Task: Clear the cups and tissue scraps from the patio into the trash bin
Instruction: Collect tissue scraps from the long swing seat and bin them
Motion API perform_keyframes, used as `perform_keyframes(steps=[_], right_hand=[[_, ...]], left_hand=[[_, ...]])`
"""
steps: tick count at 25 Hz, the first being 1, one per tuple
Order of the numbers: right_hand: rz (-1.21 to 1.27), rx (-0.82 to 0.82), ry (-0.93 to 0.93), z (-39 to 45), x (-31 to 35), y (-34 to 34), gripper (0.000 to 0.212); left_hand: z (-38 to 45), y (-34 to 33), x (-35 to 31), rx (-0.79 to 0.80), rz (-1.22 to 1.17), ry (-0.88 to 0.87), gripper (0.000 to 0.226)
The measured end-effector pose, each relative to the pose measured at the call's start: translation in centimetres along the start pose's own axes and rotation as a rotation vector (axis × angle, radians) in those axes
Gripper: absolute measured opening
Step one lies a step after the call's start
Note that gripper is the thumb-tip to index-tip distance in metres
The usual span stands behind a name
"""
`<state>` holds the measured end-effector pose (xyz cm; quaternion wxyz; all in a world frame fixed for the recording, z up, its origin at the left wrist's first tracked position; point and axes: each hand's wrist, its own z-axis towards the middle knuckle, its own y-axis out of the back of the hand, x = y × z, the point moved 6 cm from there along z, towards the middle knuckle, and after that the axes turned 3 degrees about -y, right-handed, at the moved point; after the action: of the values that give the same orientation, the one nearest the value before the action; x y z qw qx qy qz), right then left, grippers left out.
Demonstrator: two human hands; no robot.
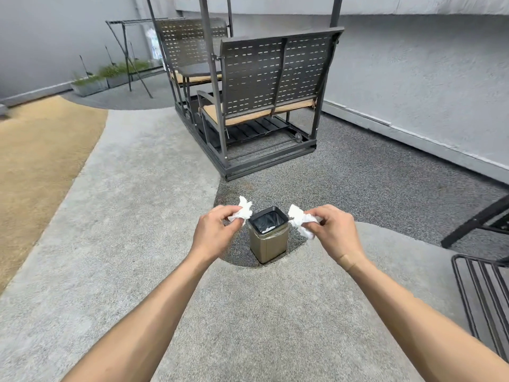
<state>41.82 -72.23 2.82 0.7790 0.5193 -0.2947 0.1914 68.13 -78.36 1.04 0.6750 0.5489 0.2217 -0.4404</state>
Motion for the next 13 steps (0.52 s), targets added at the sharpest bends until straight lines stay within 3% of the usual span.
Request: perform_keyframes(steps=[13], right_hand=[[-0.042, 0.038, -0.083, 24.1, -8.5, -9.6, 0.023]], left_hand=[[25.0, -8.4, 8.6, 0.057, -0.015, 0.078, 0.024]])
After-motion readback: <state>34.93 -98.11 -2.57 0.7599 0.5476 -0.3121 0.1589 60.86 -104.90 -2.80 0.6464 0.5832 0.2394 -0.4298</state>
